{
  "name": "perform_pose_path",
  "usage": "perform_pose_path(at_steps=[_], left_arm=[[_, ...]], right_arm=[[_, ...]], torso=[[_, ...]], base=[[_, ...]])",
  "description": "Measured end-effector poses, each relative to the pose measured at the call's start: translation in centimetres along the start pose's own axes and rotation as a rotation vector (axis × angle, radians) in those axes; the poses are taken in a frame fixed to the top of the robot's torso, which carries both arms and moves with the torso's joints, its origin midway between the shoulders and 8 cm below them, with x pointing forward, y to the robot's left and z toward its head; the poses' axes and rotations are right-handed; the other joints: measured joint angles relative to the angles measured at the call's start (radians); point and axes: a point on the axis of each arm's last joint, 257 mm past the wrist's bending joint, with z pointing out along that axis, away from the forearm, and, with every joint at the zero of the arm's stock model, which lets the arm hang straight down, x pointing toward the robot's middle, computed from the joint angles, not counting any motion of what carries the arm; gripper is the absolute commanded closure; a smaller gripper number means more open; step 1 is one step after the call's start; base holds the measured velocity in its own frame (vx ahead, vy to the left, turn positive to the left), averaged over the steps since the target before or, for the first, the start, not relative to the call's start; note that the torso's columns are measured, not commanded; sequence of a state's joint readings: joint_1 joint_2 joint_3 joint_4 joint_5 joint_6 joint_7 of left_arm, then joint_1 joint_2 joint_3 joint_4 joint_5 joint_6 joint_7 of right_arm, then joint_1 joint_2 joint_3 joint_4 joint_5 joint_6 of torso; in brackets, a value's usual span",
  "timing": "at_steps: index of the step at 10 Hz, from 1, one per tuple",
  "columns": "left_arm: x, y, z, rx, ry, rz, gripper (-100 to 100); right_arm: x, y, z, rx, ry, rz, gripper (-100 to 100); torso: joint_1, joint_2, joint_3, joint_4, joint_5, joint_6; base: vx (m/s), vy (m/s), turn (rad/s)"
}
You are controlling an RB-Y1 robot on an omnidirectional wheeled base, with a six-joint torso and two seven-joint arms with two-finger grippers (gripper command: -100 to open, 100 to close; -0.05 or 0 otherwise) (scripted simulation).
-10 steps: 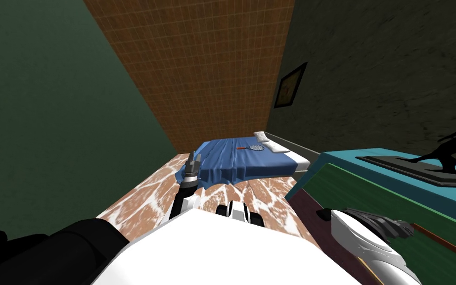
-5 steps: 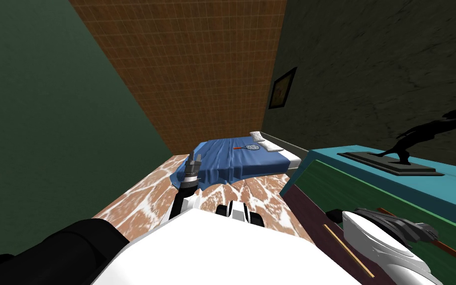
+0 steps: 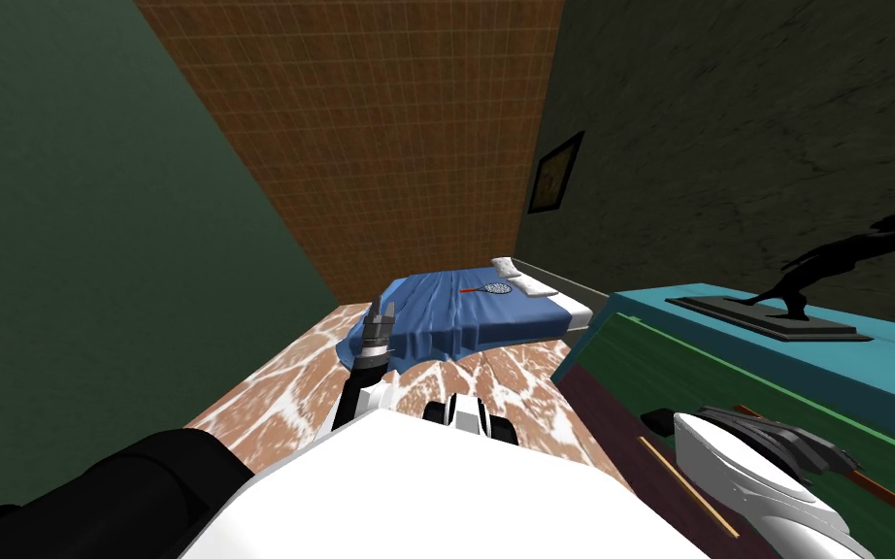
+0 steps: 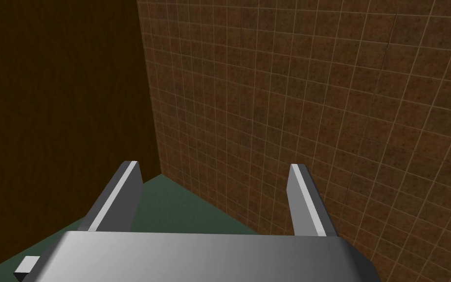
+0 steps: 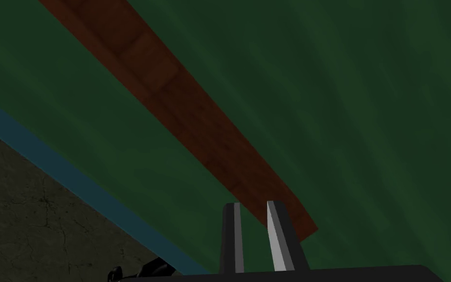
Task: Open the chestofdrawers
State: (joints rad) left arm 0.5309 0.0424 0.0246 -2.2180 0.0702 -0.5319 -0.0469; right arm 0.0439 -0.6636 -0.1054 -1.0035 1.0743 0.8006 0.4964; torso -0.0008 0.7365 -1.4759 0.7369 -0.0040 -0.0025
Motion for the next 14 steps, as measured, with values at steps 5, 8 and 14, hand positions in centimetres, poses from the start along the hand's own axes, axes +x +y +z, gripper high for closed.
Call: perform_pose_path(at_steps=[5, 8, 14], left_arm=[[0.0, 0.0, 0.0, 0.0, 0.0, 0.001, 0], [0.0, 0.0, 0.0, 0.0, 0.0, 0.0, 0], [0.0, 0.0, 0.0, 0.0, 0.0, 0.001, 0]], right_arm=[[-0.4, 0.1, -0.1, -0.005, -0.002, 0.003, 100], [-0.8, -0.1, 0.0, -0.004, -0.005, 0.003, 100], [-1.2, 0.0, 0.0, -0.004, -0.01, 0.002, -100]], torso=[[-0.005, -0.001, -0.001, 0.0, 0.002, 0.002], [0.008, 0.004, 0.001, 0.002, 0.006, 0.002], [-0.011, -0.002, -0.002, 0.0, 0.0, 0.003]], base=[[-0.022, 0.062, -0.003], [-0.032, 0.142, -0.014], [-0.003, 0.019, 0.002]])
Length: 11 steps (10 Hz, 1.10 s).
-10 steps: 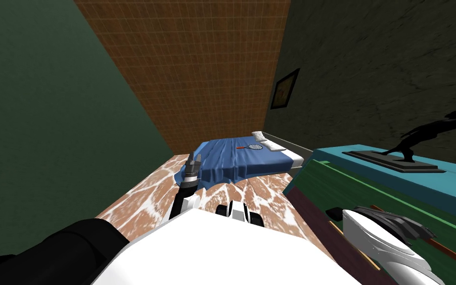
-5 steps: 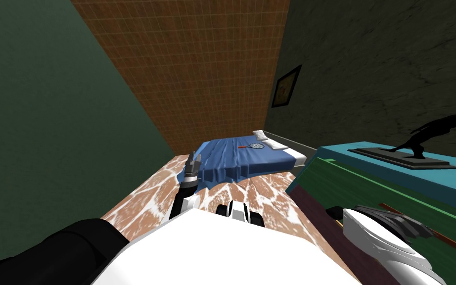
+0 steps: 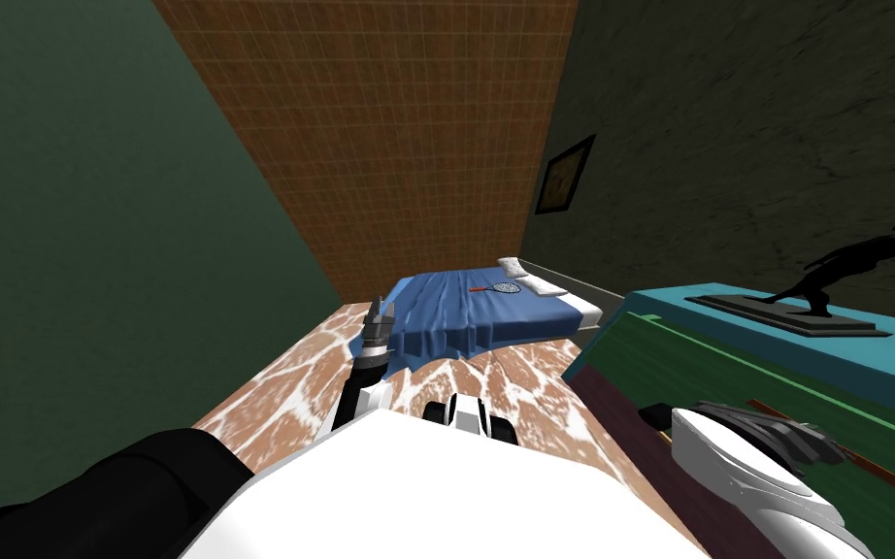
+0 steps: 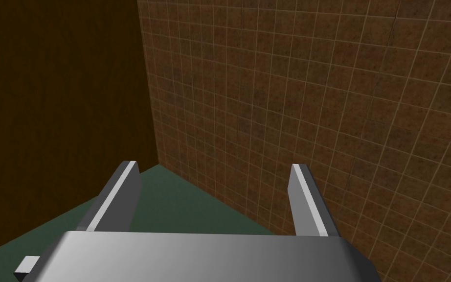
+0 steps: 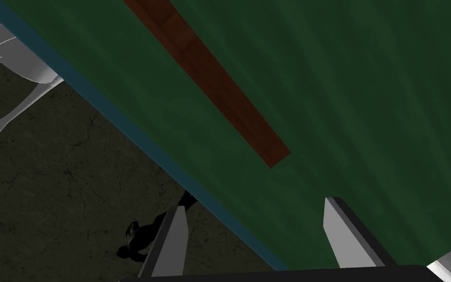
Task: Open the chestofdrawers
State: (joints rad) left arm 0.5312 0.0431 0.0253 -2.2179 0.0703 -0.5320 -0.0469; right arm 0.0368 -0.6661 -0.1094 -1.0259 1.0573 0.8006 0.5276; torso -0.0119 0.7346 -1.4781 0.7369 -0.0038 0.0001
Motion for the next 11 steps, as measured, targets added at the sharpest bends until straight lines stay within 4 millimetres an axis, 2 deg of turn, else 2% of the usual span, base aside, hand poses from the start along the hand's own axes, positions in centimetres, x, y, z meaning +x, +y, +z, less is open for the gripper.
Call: perform_pose_path(at_steps=[4, 5, 6, 9, 11], left_arm=[[0.01, 0.0, 0.0, 0.0, 0.0, 0.0, 0], [0.01, -0.01, 0.0, 0.0, 0.0, 0.0, 0], [0.01, 0.0, 0.0, 0.0, 0.0, 0.0, 0], [0.02, -0.01, 0.01, 0.0, 0.0, -0.001, 0], [0.02, -0.01, 0.01, 0.0, 0.0, -0.001, 0]], right_arm=[[0.39, 0.39, -0.35, -0.002, 0.001, 0.003, -100], [0.61, 0.56, -0.39, -0.004, 0.004, 0.004, -100], [0.63, 0.56, -0.39, -0.004, 0.005, 0.004, 100], [0.37, 0.47, -0.3, -0.004, 0.001, -0.003, 100], [0.36, 0.76, -0.44, -0.01, 0.003, -0.002, 100]], torso=[[0.018, 0.004, 0.003, 0.001, 0.005, 0.0], [0.014, 0.004, 0.003, 0.001, 0.005, 0.0], [0.015, 0.004, 0.003, 0.001, 0.004, 0.0], [0.019, 0.008, 0.006, 0.003, 0.004, 0.001], [0.014, 0.008, 0.005, 0.004, 0.006, 0.001]], base=[[0.034, -0.131, 0.01], [0.018, -0.069, 0.009], [0.003, -0.011, 0.0], [-0.037, 0.15, -0.007], [-0.056, 0.196, -0.008]])
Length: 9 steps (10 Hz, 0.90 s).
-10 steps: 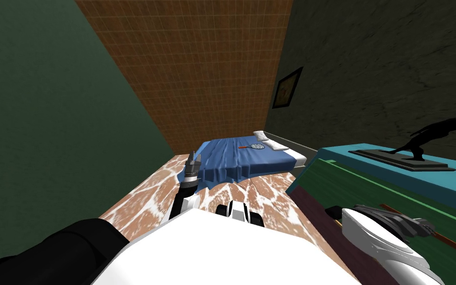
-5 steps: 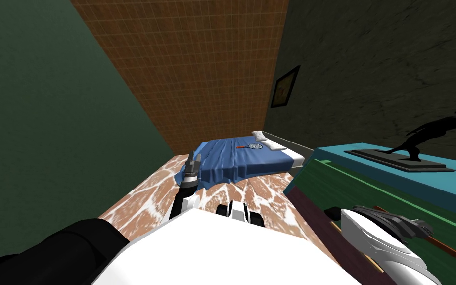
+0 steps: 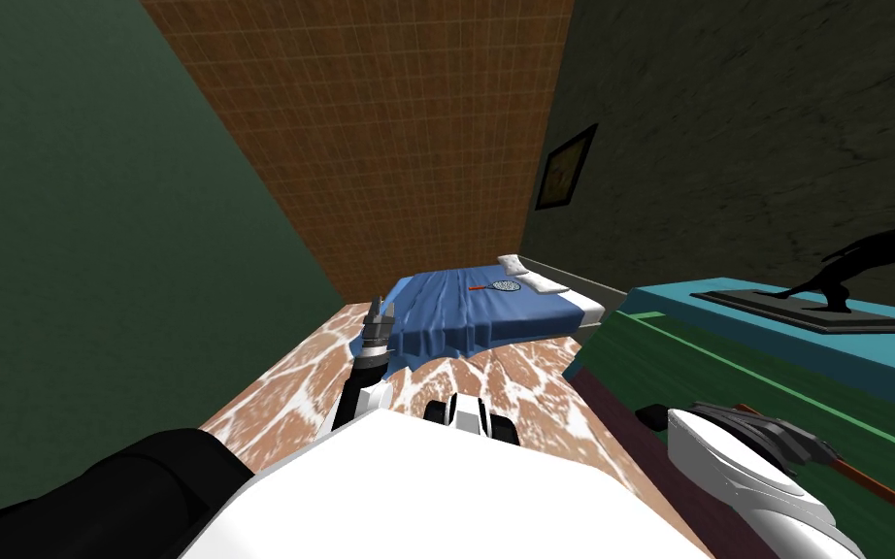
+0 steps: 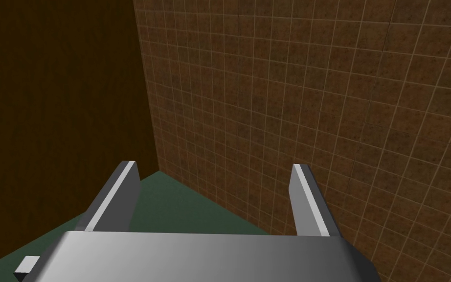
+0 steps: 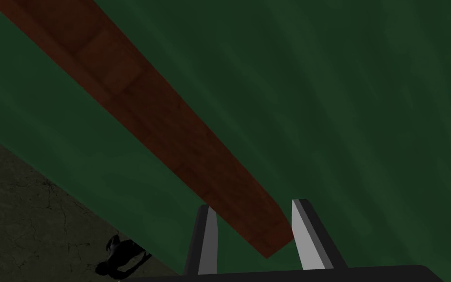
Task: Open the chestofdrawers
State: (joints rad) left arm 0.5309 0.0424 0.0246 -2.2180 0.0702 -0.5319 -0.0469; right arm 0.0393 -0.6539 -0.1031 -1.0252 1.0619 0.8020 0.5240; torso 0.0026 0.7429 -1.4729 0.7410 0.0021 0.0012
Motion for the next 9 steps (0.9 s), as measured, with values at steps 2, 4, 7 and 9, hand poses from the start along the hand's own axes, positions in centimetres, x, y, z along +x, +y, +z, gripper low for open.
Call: perform_pose_path(at_steps=[2, 4, 7, 9], left_arm=[[0.0, 0.0, 0.0, 0.0, 0.0, 0.0, 0], [0.0, 0.0, 0.0, 0.0, 0.0, 0.0, 0], [0.0, 0.0, 0.0, 0.0, 0.0, 0.0, 0], [0.0, 0.0, 0.0, 0.0, 0.0, 0.0, 0]], right_arm=[[0.1, 0.4, -0.2, -0.007, 0.004, -0.004, -100], [-0.5, -0.6, 1.1, -0.01, 0.003, -0.004, -100], [-1.5, -2.2, 2.4, -0.015, 0.0, -0.007, -100], [-1.9, -3.2, 3.3, -0.019, 0.0, -0.008, -100]], torso=[[-0.005, -0.003, -0.002, 0.0, 0.001, 0.0], [-0.003, -0.005, -0.003, -0.003, -0.002, -0.001], [-0.002, -0.005, -0.004, -0.003, -0.001, -0.001], [0.003, -0.002, -0.003, -0.001, 0.003, -0.001]], base=[[-0.012, 0.08, -0.013], [-0.003, 0.067, -0.021], [0.003, 0.06, -0.017], [-0.002, 0.06, -0.015]])
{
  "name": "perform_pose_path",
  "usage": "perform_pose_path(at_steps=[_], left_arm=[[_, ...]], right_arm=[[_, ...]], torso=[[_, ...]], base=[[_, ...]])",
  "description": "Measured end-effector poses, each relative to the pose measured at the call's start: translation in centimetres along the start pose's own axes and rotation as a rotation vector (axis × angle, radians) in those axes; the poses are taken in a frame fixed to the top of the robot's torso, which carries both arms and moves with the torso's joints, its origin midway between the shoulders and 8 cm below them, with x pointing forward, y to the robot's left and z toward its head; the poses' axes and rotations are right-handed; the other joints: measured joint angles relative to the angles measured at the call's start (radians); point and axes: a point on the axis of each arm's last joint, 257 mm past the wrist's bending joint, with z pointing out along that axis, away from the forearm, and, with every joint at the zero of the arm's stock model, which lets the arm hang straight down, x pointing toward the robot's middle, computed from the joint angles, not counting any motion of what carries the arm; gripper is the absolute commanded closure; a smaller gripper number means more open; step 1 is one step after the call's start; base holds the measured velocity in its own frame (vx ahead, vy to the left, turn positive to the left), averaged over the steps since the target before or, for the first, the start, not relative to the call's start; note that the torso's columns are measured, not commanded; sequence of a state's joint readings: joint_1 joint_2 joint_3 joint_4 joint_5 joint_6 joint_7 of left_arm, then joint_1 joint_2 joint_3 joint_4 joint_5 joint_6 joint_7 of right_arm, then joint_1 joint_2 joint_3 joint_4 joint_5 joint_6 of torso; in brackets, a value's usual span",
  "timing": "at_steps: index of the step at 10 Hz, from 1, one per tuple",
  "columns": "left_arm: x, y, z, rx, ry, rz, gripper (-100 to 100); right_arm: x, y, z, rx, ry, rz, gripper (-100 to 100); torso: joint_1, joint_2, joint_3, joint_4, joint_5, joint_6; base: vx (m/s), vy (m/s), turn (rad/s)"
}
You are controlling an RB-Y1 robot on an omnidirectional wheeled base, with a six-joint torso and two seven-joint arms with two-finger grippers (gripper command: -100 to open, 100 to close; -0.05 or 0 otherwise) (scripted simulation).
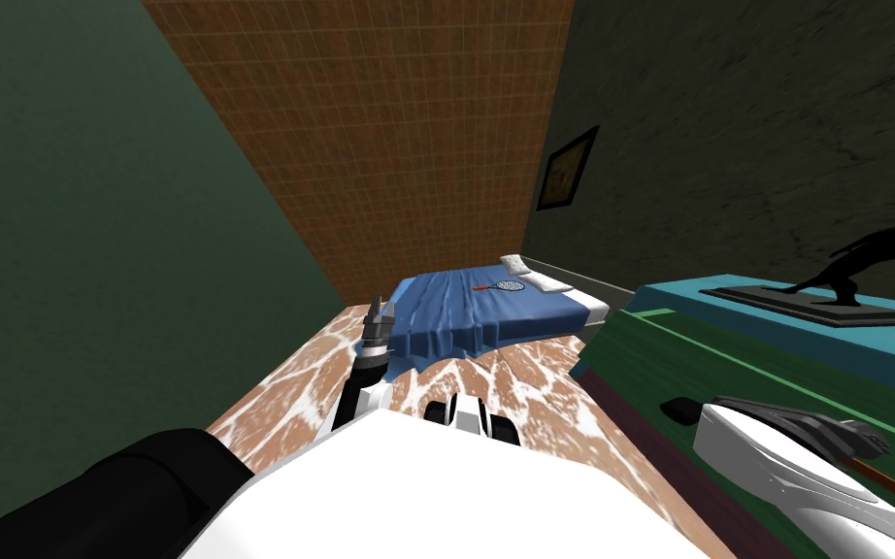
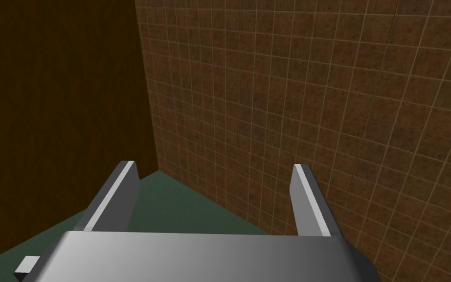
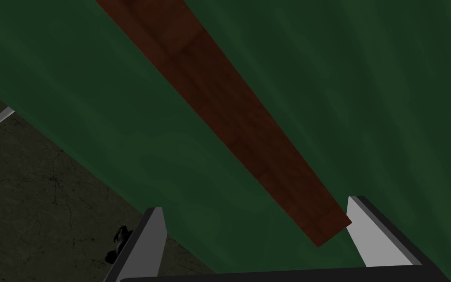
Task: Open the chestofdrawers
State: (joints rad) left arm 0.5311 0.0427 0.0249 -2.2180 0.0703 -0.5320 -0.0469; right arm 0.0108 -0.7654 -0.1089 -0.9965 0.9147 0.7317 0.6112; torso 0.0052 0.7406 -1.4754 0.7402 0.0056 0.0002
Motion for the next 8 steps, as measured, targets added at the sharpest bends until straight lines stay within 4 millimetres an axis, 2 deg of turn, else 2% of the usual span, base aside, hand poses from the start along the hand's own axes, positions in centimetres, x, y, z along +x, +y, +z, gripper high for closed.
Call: perform_pose_path(at_steps=[2, 3, 8], left_arm=[[0.0, 0.0, 0.0, 0.0, 0.0, 0.0, 0], [0.0, 0.0, 0.0, 0.0, 0.0, 0.0, 0], [0.0, 0.0, 0.0, 0.0, 0.0, 0.0, 0]], right_arm=[[-0.36, -0.89, 0.77, -0.005, -0.002, 0.001, -100], [-0.19, -0.74, 0.73, -0.009, 0.0, 0.0, 0], [0.51, -0.07, 0.48, -0.018, 0.011, -0.002, 0]], torso=[[0.004, 0.002, 0.001, 0.002, 0.004, 0.0], [0.003, 0.002, 0.001, 0.001, 0.003, 0.0], [-0.002, 0.0, 0.0, -0.001, -0.002, 0.0]], base=[[0.005, 0.043, -0.012], [0.0, 0.0, 0.0], [0.0, 0.0, 0.0]])
